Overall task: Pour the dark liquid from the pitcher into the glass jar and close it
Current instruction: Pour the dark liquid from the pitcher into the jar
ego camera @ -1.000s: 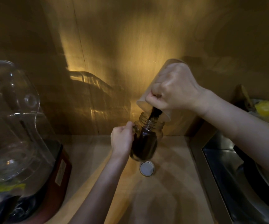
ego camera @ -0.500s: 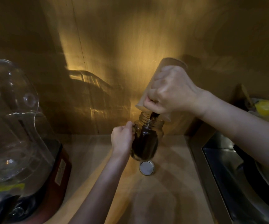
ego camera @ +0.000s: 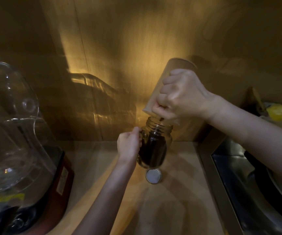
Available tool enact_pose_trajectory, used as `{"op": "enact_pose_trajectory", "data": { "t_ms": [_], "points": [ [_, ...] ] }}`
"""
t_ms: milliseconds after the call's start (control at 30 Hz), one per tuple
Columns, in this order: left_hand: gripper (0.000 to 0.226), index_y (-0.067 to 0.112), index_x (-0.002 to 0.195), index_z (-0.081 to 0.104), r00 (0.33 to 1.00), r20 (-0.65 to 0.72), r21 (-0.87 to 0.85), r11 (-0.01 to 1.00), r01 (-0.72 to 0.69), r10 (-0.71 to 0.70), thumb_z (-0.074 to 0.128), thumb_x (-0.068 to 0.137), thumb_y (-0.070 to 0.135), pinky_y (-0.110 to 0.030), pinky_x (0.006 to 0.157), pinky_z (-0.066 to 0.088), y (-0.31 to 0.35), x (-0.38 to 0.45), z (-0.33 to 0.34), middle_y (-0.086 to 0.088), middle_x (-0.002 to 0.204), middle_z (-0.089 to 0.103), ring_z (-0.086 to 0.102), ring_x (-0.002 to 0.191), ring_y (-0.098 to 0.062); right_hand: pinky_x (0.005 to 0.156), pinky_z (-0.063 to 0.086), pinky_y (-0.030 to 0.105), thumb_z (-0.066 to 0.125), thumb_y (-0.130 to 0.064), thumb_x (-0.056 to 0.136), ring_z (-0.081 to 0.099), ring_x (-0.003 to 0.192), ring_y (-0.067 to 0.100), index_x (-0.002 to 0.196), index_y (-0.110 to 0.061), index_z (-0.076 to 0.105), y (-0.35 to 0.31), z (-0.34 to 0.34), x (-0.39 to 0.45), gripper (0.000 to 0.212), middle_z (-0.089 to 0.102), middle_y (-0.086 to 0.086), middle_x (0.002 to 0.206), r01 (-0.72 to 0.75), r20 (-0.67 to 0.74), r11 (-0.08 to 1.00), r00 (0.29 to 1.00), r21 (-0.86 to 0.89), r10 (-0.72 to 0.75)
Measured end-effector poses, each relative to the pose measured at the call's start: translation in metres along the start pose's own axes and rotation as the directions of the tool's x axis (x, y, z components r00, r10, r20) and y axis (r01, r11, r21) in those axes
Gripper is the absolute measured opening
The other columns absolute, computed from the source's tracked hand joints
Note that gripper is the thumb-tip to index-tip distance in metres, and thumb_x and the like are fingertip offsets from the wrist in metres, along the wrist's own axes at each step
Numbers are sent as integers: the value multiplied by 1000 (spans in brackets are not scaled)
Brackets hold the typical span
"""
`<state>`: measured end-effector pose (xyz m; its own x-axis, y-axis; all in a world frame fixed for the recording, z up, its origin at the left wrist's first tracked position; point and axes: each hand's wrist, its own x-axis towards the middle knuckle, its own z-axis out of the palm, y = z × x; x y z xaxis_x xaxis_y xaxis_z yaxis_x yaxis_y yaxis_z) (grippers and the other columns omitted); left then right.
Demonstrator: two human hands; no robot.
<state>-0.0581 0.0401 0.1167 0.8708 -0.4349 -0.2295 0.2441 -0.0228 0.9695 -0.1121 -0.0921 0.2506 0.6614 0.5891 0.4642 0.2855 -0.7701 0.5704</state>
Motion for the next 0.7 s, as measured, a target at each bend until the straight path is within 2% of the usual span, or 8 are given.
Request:
{"op": "enact_pose_trajectory", "data": {
  "t_ms": [133,233,333,400,500,567,633,700],
  "points": [
    [44,23,38,46,1000,-8,8,1000,-2,2,54,81,25,-27,49,29,-4,0,-1,10,31,38,36,42,-10,46,26,21,57,-8,70,39,31,19,35,-12,50,-4,-4,-1,36,43,2,30,-72,-7,997,997,38,72],
    [44,23,37,46,1000,-13,19,1000,-6,6,54,81,25,-27,52,31,-10,0,-3,10,31,38,37,43,-10,46,23,19,57,-7,70,38,29,17,34,-11,52,-5,0,-9,37,42,2,28,-212,-34,970,975,116,217],
    [42,20,39,46,999,-46,38,999,1,1,55,80,24,-30,55,32,-21,2,-6,10,35,39,37,46,-13,35,33,22,55,-10,75,39,26,17,33,-10,53,-6,14,-25,42,42,4,27,-386,-41,889,912,246,408],
    [42,19,40,48,998,-63,64,998,-4,8,54,80,25,-31,57,33,-31,2,-9,7,38,41,40,50,-16,32,37,27,54,-14,75,41,27,21,33,-6,52,-12,28,-39,43,43,9,28,-516,5,790,838,332,545],
    [30,13,55,58,996,-81,121,993,-11,21,52,81,28,-35,61,36,-50,3,-16,-7,54,48,46,60,-22,37,35,32,50,-27,75,39,33,31,38,5,48,-24,54,-65,49,42,20,35,-766,201,471,594,438,779],
    [24,15,64,56,996,-86,152,988,12,1,50,81,30,-37,65,39,-65,5,-21,-13,63,49,48,66,-21,43,27,30,56,-26,78,33,41,26,41,-2,47,-32,73,-84,44,39,14,43,-853,359,182,387,489,850],
    [28,12,61,52,994,-95,152,986,64,-50,52,82,30,-37,66,37,-81,8,-29,-12,60,47,45,63,-22,52,29,28,61,-18,84,39,54,18,57,-7,57,-42,89,-100,30,44,11,58,-848,535,-165,157,504,830],
    [35,11,53,51,991,-95,116,988,106,-96,54,83,29,-34,62,33,-96,10,-38,-4,47,43,41,51,-17,56,36,27,59,-14,87,47,63,19,69,-5,62,-55,107,-114,21,51,12,66,-774,683,-448,-28,447,730]
  ]
}}
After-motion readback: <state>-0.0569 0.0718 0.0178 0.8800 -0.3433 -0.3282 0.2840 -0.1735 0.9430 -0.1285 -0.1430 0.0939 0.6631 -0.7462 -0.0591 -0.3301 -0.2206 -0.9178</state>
